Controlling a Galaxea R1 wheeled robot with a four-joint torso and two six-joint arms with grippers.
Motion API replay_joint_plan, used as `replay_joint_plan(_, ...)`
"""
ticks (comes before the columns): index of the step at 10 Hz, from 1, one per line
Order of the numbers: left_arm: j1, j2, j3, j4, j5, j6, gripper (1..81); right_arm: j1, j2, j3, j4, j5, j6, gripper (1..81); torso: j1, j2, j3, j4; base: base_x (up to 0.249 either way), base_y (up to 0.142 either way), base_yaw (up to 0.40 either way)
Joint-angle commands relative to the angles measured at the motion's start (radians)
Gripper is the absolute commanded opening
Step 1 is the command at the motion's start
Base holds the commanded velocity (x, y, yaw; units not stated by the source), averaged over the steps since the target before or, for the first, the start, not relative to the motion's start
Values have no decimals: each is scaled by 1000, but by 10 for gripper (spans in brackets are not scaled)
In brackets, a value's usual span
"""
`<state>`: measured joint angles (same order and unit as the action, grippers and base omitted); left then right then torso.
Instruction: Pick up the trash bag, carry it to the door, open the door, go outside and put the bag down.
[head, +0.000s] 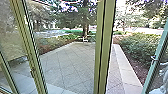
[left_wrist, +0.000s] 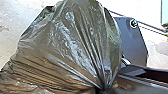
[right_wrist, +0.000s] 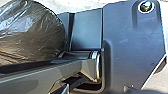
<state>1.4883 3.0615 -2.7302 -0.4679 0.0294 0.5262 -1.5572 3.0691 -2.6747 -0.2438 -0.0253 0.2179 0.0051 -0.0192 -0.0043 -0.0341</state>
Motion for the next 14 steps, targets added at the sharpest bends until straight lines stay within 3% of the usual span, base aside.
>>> replay_joint_plan(1, -59, 7, 4, 2, 69, 6, 10, 39, 19, 10, -11, -54, -11, 811, 0, 0, 0, 0, 0, 0, 0)
replay_joint_plan(6, -61, 1, 3, 3, 80, 8, 10, 35, 22, 10, -14, -53, -11, 811, 0, 0, 0, 0, 0, 0, -23)
replay_joint_plan(14, -62, 2, 3, 5, 80, 8, 10, 33, 25, 10, -15, -53, -12, 811, 0, 0, 0, 0, 0, 0, -207)
